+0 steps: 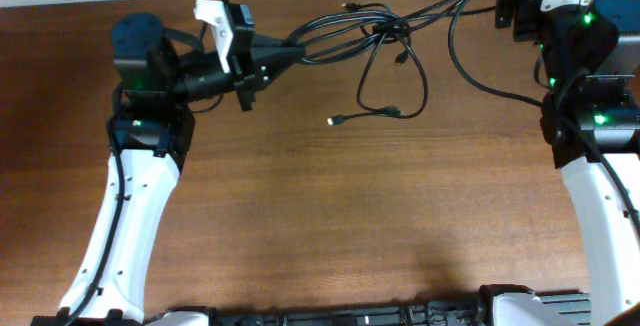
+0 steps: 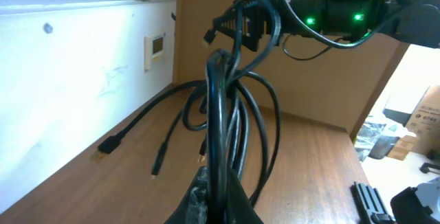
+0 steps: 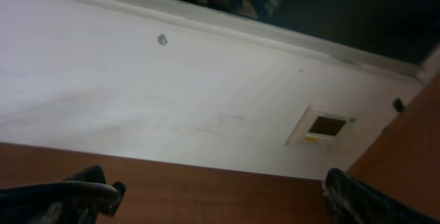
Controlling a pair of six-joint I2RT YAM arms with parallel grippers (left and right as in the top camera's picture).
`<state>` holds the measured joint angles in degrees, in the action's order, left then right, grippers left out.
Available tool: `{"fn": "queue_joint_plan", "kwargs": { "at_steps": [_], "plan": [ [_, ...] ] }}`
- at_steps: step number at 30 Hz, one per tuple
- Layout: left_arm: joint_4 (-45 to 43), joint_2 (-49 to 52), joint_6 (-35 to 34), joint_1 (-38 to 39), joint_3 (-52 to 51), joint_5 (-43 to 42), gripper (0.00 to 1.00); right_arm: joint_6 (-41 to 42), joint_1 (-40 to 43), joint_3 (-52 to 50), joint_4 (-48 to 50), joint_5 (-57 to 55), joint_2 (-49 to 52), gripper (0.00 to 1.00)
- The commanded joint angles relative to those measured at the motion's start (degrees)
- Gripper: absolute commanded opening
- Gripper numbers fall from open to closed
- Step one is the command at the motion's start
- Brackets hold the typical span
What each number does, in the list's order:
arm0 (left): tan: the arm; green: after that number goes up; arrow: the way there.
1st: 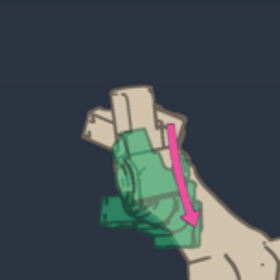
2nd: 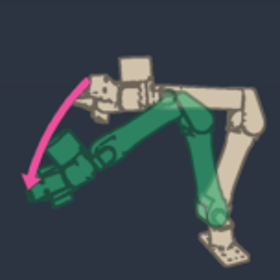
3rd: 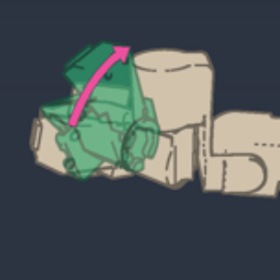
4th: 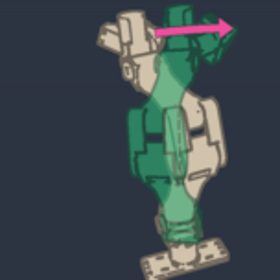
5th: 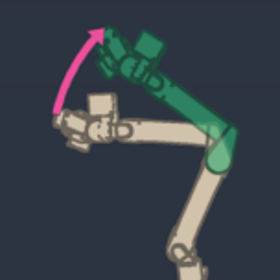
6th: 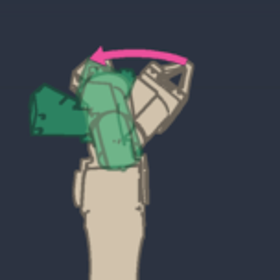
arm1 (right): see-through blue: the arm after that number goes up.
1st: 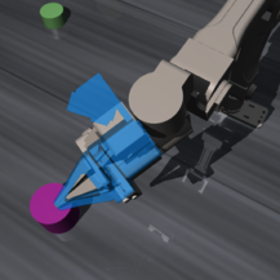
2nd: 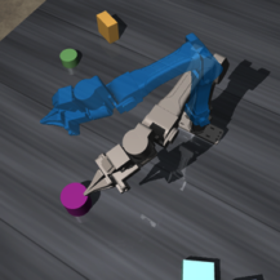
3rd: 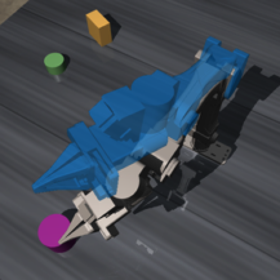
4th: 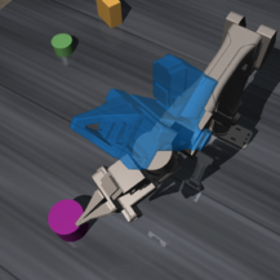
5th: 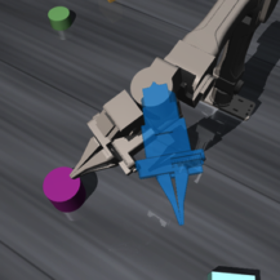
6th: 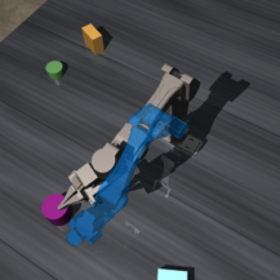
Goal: Untangle cables
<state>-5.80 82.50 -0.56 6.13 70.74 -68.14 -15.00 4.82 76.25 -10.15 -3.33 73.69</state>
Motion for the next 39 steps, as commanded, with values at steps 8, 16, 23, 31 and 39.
{"fn": "queue_joint_plan", "kwargs": {
  "at_steps": [8,16,23,31,39],
  "plan": [
    [0.15,-0.87,-0.04,-6.25,-0.09,-1.75,0.00,7.17,11.69,0.81,-5.14,8.02,-0.13,0.99],
    [-0.61,-0.87,5.03,3.17,-0.09,-1.40,0.00,7.15,11.69,0.81,-7.04,30.08,-0.13,0.99],
    [-3.85,-0.85,5.35,6.67,-0.09,-0.42,0.00,7.15,11.69,0.81,-7.48,34.23,-0.13,0.99],
    [-11.43,-0.85,5.25,6.73,-0.09,1.95,0.00,20.81,11.72,0.81,-18.62,38.93,-0.13,0.99],
    [-28.48,-0.87,-12.44,6.73,-0.09,6.49,0.00,34.07,11.67,0.81,-22.43,48.65,1.84,0.99]
  ]
}}
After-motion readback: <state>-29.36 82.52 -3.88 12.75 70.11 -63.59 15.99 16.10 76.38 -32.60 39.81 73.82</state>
